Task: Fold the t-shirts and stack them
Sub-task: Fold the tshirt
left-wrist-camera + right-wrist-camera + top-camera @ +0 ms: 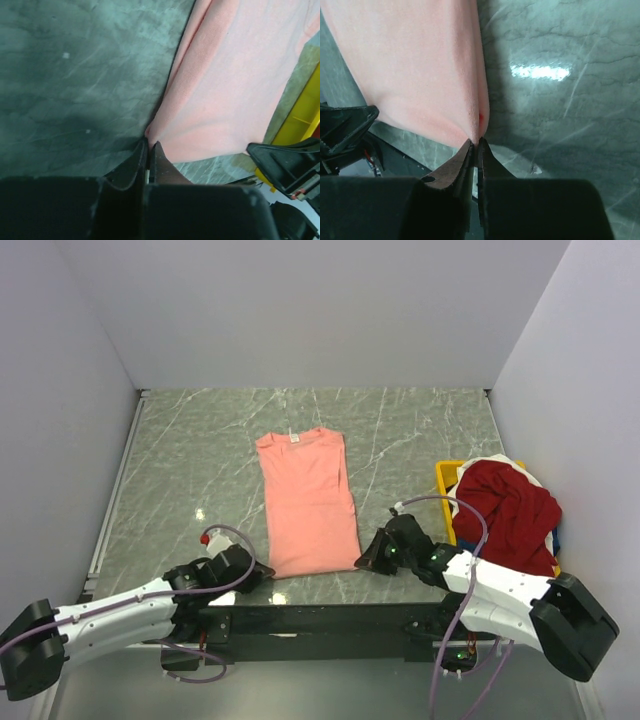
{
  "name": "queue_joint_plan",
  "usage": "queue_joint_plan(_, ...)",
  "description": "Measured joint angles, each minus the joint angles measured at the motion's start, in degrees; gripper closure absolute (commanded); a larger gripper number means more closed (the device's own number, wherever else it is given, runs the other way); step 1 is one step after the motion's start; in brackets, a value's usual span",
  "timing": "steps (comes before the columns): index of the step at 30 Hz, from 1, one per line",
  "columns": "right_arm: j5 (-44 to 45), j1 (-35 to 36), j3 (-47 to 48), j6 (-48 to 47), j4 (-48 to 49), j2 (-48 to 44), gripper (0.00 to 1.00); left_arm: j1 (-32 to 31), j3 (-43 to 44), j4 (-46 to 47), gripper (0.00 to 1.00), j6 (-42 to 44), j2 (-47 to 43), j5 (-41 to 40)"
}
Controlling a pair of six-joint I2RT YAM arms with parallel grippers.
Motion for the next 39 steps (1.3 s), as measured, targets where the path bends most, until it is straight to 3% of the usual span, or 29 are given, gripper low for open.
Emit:
queue_joint_plan(13, 0.37, 2.34, 4.22, -1.64, -12.09, -15.39, 1.0, -0.26, 8.72, -17.79, 0.99, 5.42, -10.32, 0.72)
queue_joint_plan(18, 3.17, 2.34, 11.43, -4.66, -16.74, -11.98, 1.0, -0.35, 17.11, -21.9, 1.0, 8.59, -10.43, -3.13)
queue_joint_plan(24, 6.84, 1.64, 20.09, -8.72, -20.46, -5.31, 1.0, 0.72, 23.65, -21.66, 0.99, 14.14, -4.35, -8.02)
queue_joint_plan(27, 7.26, -0.57, 25.53, -11.15, -21.35, -1.09, 1.0, 5.49, 26.01, -19.39, 1.0, 18.82, 0.26, -7.48)
queue_joint_plan(32, 5.73, -6.49, 35.1, -15.21, -21.07, 8.31, 1.0, 19.34, 30.12, -11.87, 1.0, 27.78, 10.36, -0.83)
queue_joint_plan(39, 1.84, -14.34, 53.48, -20.02, -23.1, 26.84, 1.0, 31.45, 43.45, -4.68, 1.0, 35.76, 29.09, 7.58)
